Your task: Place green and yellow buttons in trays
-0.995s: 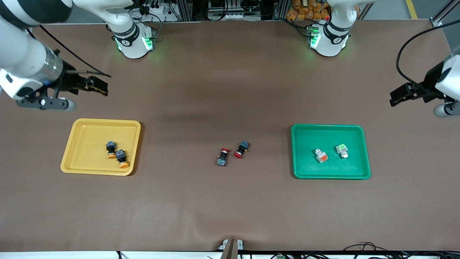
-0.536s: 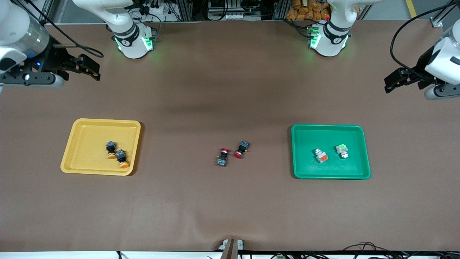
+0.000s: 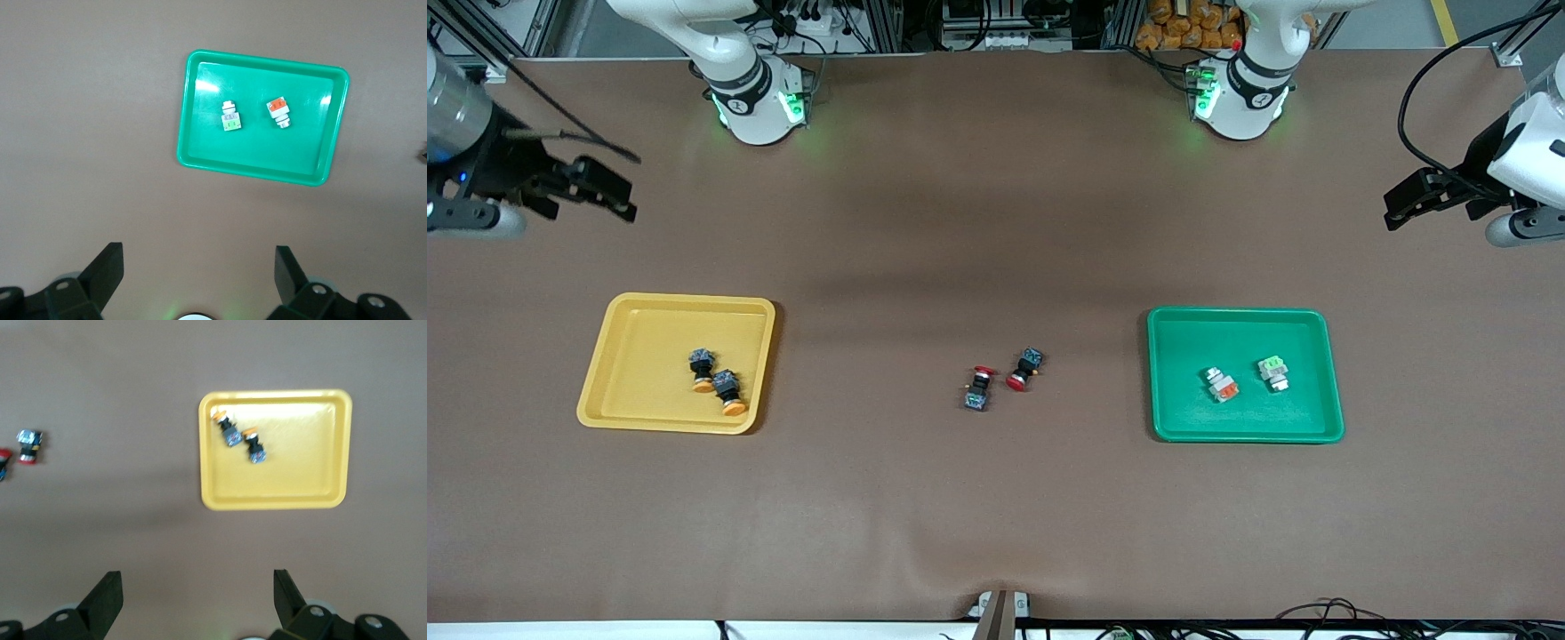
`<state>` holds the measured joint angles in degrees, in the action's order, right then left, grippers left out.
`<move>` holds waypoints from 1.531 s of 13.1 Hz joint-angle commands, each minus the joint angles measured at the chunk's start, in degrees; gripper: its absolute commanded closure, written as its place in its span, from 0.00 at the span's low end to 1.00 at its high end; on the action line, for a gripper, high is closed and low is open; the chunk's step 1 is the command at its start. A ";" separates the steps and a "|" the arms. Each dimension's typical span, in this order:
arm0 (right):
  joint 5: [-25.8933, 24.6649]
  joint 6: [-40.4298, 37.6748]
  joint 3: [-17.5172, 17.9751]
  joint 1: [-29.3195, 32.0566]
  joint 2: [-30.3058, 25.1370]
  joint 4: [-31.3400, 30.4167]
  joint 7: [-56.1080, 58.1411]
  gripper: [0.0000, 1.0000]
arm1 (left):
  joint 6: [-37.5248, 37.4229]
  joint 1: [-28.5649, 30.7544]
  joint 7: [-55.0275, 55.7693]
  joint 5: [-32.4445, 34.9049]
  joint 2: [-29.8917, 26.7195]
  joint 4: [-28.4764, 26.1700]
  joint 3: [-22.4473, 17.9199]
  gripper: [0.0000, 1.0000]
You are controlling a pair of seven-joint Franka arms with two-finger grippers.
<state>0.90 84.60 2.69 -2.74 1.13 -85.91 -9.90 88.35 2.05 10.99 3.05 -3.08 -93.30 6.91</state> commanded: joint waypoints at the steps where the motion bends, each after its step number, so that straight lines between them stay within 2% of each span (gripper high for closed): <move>1: -1.25 1.27 -2.33 0.63 2.21 1.89 1.12 0.00 | 0.69 -0.21 -1.32 -1.03 -0.79 -0.83 -0.67 0.00; 6: -1.61 1.53 -3.65 0.98 4.50 2.07 2.43 0.00 | 0.69 -0.21 -1.41 -1.11 -0.79 -0.83 -0.67 0.00; 9: -2.04 3.11 -4.00 1.07 4.50 1.98 7.35 0.00 | 0.77 -0.12 -1.41 -1.11 -0.79 -0.83 -0.67 0.00; 16: -1.87 3.90 -4.18 0.80 4.50 1.63 6.39 0.00 | 0.78 -0.12 -1.67 -1.11 -0.70 -1.09 -0.67 0.00; 18: -2.13 3.82 -4.27 0.54 4.24 2.06 6.56 0.00 | 0.86 -0.03 -4.90 -1.11 -0.70 -1.09 -0.67 0.00; 20: -4.40 3.99 -4.18 0.89 4.58 2.07 9.19 0.00 | 0.69 0.14 -5.27 -1.11 -0.87 -0.92 -0.67 0.00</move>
<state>-1.08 88.72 -1.69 -2.25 5.27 -84.87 -3.06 88.53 2.10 7.45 3.05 -3.08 -93.66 6.63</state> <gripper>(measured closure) 0.000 0.000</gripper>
